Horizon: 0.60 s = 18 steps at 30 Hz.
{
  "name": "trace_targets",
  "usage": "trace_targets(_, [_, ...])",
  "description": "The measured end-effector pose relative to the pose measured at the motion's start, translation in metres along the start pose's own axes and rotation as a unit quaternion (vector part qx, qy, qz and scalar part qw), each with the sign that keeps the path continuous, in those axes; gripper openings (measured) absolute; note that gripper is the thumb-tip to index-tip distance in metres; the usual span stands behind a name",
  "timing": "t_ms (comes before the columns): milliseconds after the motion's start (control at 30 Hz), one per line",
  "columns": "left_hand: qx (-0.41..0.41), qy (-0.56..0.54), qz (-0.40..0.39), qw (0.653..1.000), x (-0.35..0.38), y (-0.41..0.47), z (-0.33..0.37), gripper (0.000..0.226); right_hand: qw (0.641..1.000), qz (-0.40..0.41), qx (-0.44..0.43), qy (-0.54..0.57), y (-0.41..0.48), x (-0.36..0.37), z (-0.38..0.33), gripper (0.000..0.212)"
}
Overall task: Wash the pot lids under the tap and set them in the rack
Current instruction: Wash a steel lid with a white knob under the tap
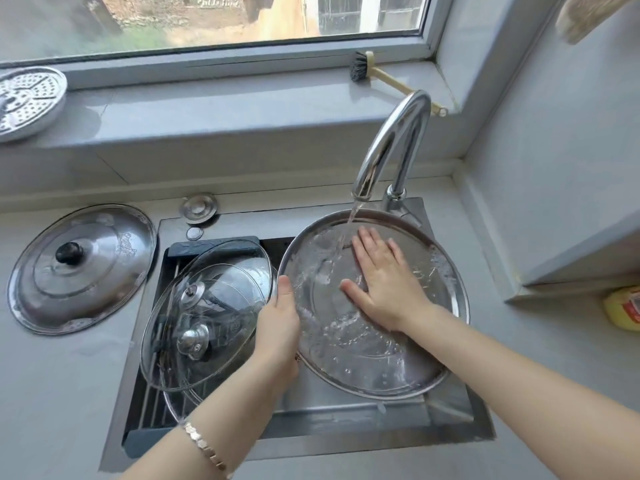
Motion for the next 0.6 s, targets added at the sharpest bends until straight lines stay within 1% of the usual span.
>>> trace_targets(33, [0.001,0.008,0.002,1.0,0.002,0.001,-0.002,0.075,1.0,-0.009,-0.011,0.005,0.003,-0.001,-0.008,0.086])
trace_targets(67, [0.002,0.012,0.004,1.0,0.003,0.001,-0.001,0.074,0.998,-0.021,-0.054,0.027,0.002,0.001,-0.02,0.083])
trace_targets(100, [0.003,0.012,0.006,1.0,0.004,-0.001,0.003,0.068,0.991,-0.037,-0.116,0.059,-0.004,0.003,-0.033,0.077])
trace_targets(167, [-0.001,0.012,0.006,1.0,0.001,-0.003,0.012,0.052,0.964,-0.077,-0.232,0.105,-0.021,0.003,-0.045,0.066])
trace_targets(200, [-0.01,0.009,-0.001,1.0,-0.001,-0.003,0.013,0.048,0.956,-0.087,-0.263,0.101,-0.025,0.001,-0.04,0.065])
trace_targets(233, [-0.018,0.016,-0.008,1.0,-0.004,-0.003,0.012,0.047,0.958,-0.09,-0.261,0.081,-0.023,0.0,-0.031,0.067])
trace_targets(267, [-0.021,0.021,-0.01,1.0,-0.006,-0.002,0.01,0.046,0.97,-0.084,-0.223,0.053,-0.017,-0.001,-0.021,0.073])
trace_targets(333, [-0.021,0.031,-0.011,0.999,-0.007,-0.002,0.003,0.047,0.994,-0.064,-0.092,0.009,-0.004,-0.004,-0.009,0.09])
trace_targets(367, [-0.027,0.033,-0.014,0.999,-0.005,-0.002,0.001,0.051,0.996,-0.064,-0.063,0.009,0.001,-0.005,-0.012,0.095])
trace_targets(400, [-0.029,0.031,-0.017,0.999,-0.002,-0.002,0.0,0.053,0.995,-0.066,-0.071,0.022,0.002,-0.004,-0.021,0.095])
trace_targets(433, [-0.027,0.026,-0.021,0.999,0.0,-0.002,0.0,0.051,0.991,-0.065,-0.105,0.048,0.0,-0.003,-0.034,0.09])
trace_targets(500, [-0.022,0.018,-0.028,0.999,0.005,-0.005,0.002,0.039,0.975,-0.071,-0.179,0.111,-0.012,-0.001,-0.056,0.074])
trace_targets(533, [-0.022,0.016,-0.026,0.999,0.005,-0.006,0.003,0.036,0.969,-0.077,-0.2,0.124,-0.017,0.0,-0.059,0.072])
trace_targets(567, [-0.021,0.016,-0.024,0.999,0.004,-0.007,0.002,0.037,0.968,-0.078,-0.208,0.121,-0.016,0.001,-0.056,0.073])
trace_targets(600, [-0.021,0.026,-0.019,0.999,0.003,-0.008,0.002,0.04,0.972,-0.07,-0.196,0.107,-0.01,0.002,-0.051,0.076])
Point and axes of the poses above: each hand's wrist, its own y-axis towards the middle knuckle, its own x-axis out of the palm, z = x × y, the point moved 1 cm from there along y, towards the middle knuckle, and after that the axes turned 15 degrees about z, right-handed, at the moved point
